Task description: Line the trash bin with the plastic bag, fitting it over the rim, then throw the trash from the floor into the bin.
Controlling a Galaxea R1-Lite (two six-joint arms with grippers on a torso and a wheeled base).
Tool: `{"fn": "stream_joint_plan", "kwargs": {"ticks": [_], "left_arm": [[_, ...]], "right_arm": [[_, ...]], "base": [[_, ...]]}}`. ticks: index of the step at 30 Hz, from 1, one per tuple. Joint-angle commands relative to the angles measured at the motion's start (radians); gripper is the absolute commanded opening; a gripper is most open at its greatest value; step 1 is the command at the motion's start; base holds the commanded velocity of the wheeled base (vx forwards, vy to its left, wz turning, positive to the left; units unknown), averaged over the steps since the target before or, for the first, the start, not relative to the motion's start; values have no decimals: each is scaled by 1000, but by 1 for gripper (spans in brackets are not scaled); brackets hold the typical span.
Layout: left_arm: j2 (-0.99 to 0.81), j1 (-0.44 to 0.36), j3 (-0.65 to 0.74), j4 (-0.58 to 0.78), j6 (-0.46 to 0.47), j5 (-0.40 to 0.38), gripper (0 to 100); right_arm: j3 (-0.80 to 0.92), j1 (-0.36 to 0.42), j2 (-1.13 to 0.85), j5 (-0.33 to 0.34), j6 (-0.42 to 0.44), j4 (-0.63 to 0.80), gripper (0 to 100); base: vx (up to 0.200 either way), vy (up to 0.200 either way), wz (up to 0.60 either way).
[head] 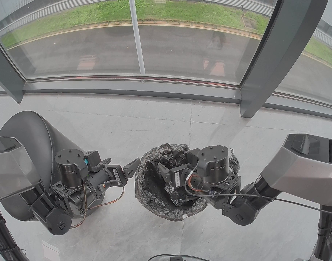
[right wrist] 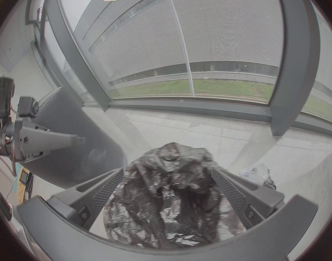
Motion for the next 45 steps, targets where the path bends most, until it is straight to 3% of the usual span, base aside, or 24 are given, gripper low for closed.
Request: {"fn": "stream_joint_plan", "kwargs": {"ticks": [1, 9, 15, 24, 31, 45], "left_arm": [[3, -4, 5, -2, 1, 0, 100], [4, -7, 6, -2, 0, -1, 100], [-3, -73, 23, -3, 3, 9, 100], [-13, -76, 28, -8, 4, 8, 100], [1, -77, 34, -6, 6, 2, 100], [0, -77, 34, -6, 7, 2, 100]], "right_arm": [[97, -74, -25, 4, 19, -79, 100], [49, -245, -4, 73, 12, -66, 100], [-40, -318, 61, 122, 30, -69, 100], [-142, -430, 154, 179, 33, -69, 100], [-225, -484, 200, 237, 29, -19, 100], [-271, -559, 297, 237, -31, 13, 100]], "base": [[0, 0, 0], [0, 0, 0], [0, 0, 0], [0, 0, 0], [0, 0, 0], [0, 0, 0]]}}
